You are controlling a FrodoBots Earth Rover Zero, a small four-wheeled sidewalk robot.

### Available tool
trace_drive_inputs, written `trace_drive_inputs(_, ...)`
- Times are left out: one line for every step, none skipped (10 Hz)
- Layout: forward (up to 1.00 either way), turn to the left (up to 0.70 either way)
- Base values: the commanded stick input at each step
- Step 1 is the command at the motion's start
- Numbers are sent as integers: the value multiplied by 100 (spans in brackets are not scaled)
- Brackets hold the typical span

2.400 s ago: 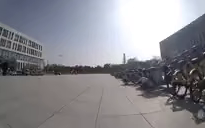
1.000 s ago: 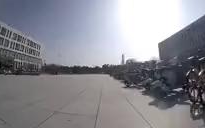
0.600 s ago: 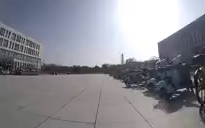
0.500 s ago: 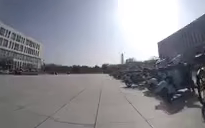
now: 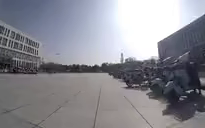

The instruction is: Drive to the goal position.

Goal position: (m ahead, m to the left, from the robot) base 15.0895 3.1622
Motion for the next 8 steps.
trace_drive_inputs(50,0)
trace_drive_inputs(50,0)
trace_drive_inputs(50,0)
trace_drive_inputs(50,0)
trace_drive_inputs(50,0)
trace_drive_inputs(50,0)
trace_drive_inputs(50,0)
trace_drive_inputs(50,0)
